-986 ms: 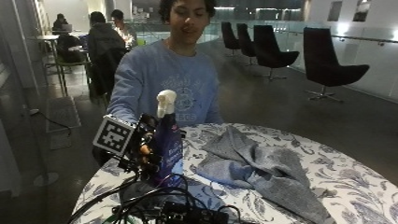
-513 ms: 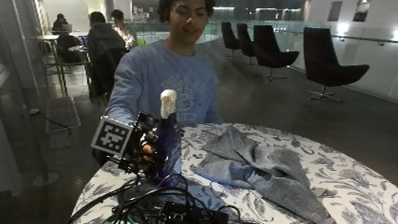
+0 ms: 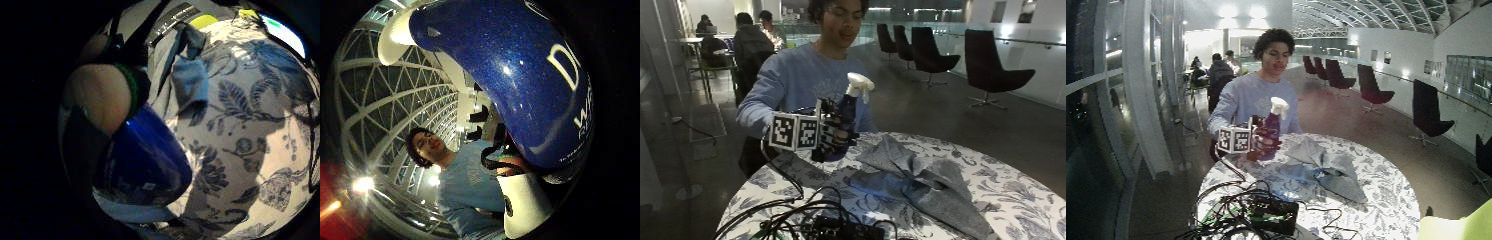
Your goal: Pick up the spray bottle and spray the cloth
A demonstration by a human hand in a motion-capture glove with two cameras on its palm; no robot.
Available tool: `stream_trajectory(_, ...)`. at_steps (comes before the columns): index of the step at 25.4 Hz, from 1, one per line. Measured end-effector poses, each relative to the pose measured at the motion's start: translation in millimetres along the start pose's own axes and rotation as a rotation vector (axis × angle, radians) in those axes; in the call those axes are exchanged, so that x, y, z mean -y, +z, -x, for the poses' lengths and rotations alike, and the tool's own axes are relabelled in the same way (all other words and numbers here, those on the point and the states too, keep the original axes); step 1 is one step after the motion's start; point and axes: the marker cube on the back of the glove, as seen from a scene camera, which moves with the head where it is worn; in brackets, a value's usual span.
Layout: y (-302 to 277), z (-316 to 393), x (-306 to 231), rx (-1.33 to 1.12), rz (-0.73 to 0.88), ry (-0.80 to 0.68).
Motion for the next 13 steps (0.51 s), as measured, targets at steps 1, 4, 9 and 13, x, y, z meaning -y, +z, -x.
stream_trajectory(1, 4.7, 2.3, 1.7, 0.016, 0.027, 0.01)
stream_trajectory(4, 19.8, 7.2, 6.5, 0.092, 0.102, 0.063)
stream_trajectory(9, 44.6, 10.8, 11.9, 0.201, 0.194, 0.219)
stream_trajectory(13, 57.8, 9.4, 14.1, 0.213, 0.218, 0.355)
